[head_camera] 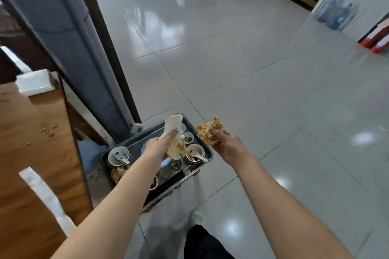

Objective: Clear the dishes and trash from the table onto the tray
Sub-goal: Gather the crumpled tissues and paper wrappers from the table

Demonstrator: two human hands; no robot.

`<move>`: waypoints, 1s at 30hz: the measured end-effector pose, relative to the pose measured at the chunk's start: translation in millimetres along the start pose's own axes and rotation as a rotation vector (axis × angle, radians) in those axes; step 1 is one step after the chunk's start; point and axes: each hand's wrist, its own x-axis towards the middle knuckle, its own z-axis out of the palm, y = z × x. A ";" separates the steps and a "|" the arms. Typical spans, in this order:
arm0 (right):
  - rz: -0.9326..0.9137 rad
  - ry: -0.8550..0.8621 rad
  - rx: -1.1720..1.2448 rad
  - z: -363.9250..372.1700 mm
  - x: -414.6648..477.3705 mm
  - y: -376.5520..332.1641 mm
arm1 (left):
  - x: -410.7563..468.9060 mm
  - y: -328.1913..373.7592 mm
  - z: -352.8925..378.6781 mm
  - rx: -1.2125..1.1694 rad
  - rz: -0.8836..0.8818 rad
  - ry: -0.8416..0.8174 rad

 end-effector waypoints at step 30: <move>0.245 -0.069 -0.555 88.6 251.1 44.4 | 197.9 -0.7 -52.1 -0.246 -0.199 0.246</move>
